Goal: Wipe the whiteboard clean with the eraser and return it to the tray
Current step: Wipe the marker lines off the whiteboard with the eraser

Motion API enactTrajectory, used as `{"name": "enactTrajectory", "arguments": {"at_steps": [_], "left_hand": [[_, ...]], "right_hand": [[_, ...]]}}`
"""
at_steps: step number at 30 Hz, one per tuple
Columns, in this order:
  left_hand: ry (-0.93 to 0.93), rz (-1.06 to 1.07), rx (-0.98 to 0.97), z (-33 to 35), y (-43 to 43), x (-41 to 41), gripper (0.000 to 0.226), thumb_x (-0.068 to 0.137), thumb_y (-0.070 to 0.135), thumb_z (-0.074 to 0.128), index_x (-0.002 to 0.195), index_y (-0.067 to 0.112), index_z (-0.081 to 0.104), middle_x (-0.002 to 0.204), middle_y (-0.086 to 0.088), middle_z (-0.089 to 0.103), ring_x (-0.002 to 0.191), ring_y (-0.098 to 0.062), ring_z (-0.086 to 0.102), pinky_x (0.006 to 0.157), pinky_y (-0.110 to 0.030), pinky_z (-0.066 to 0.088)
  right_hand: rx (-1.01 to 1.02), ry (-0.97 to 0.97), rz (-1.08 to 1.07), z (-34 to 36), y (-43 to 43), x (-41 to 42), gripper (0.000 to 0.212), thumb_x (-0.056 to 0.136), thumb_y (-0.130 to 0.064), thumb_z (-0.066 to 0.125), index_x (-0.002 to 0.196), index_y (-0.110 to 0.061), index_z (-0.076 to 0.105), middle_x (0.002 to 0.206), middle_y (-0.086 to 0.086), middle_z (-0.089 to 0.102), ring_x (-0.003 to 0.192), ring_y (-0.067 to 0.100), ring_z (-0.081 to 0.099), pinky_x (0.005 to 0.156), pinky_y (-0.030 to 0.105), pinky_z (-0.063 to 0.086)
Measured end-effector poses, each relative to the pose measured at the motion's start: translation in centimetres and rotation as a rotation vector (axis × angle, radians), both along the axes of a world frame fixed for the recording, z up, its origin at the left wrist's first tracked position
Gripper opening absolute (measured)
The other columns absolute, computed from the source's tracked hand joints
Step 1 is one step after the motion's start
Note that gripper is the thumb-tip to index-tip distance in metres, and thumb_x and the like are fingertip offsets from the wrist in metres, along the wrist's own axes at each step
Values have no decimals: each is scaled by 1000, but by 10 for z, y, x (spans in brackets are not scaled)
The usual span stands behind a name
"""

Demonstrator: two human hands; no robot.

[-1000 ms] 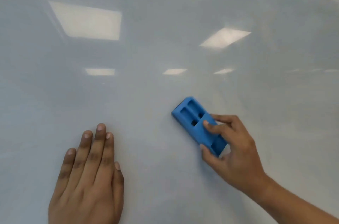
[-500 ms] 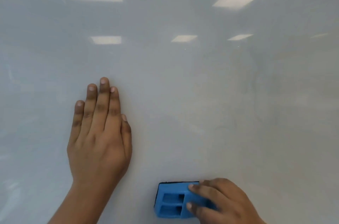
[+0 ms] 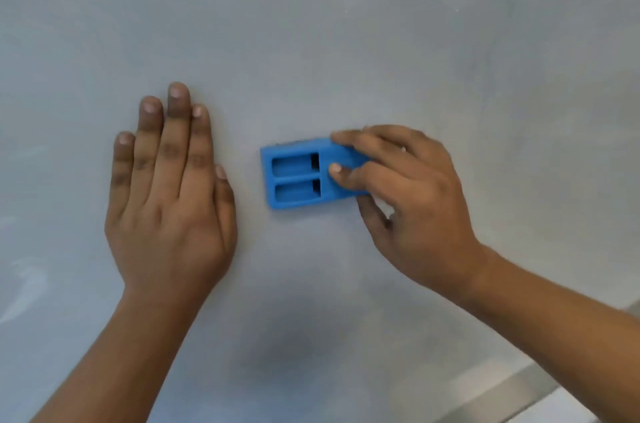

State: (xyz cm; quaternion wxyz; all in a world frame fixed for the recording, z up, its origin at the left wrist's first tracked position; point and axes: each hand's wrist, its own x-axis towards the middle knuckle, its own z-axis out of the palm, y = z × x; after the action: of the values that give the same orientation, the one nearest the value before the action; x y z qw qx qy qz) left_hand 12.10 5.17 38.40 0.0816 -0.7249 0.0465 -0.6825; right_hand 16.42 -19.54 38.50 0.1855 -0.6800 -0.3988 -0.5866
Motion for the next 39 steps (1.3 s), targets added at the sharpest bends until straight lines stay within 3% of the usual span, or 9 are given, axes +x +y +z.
{"name": "enactTrajectory", "arguments": {"at_steps": [7,13,17,22,25,30,34,36,39], "left_hand": [[-18,5,-2,-2,1,0,52,107,12,39,158,2,32,164,-18,30,154,-36,27,130,-37,8],[-2,-8,-17,-2,-2,0,51,107,11,38,157,1,32,163,-21,31,154,-37,25,129,-40,10],[68,-45,-31,-3,1,0,51,109,12,35,158,-1,29,164,-23,27,155,-40,22,124,-60,24],[111,-90,-48,-4,3,2,53,109,12,34,160,2,26,167,-19,20,157,-36,16,120,-66,27],[107,-117,-86,-4,-2,-1,52,108,13,36,158,1,28,166,-23,20,155,-40,19,119,-66,29],[41,-129,15,-17,-32,3,54,103,8,45,154,-4,34,164,-20,23,158,-27,16,128,-47,19],[102,-144,2,-28,-46,14,54,104,11,43,156,0,34,165,-14,26,158,-24,17,129,-45,15],[82,-85,9,-35,-46,18,53,105,13,42,156,0,35,165,-14,27,158,-26,19,129,-44,13],[91,-96,12,-38,-45,24,55,105,13,40,158,-1,31,166,-17,26,157,-31,20,126,-56,21]], "right_hand": [[-403,130,-53,-208,-38,-3,12,102,-25,63,92,-29,69,117,-4,74,101,20,64,79,37,56],[-107,106,-91,-141,-48,10,30,95,-25,67,124,-22,61,124,7,71,100,25,64,86,38,46],[146,140,-119,-101,-47,16,46,86,-21,77,128,-19,58,128,10,67,105,26,61,87,39,46],[-74,136,-100,-182,-48,9,19,95,-21,70,113,-24,74,121,4,73,99,26,68,85,36,50],[-169,117,-109,-185,-66,15,23,94,-21,71,117,-26,71,119,6,75,98,25,67,82,37,52],[383,216,-183,-123,-109,52,45,88,-24,74,130,-14,61,124,18,66,108,25,61,90,28,51],[1042,480,-22,-98,-112,65,53,84,-17,82,132,-17,60,126,-6,57,110,26,64,81,3,47],[1080,487,48,-95,-90,55,51,82,-14,84,127,-23,61,124,-7,57,109,24,64,80,9,50],[631,293,122,-110,-41,23,45,81,-20,81,123,-23,64,124,-1,57,112,18,61,88,24,53]]}}
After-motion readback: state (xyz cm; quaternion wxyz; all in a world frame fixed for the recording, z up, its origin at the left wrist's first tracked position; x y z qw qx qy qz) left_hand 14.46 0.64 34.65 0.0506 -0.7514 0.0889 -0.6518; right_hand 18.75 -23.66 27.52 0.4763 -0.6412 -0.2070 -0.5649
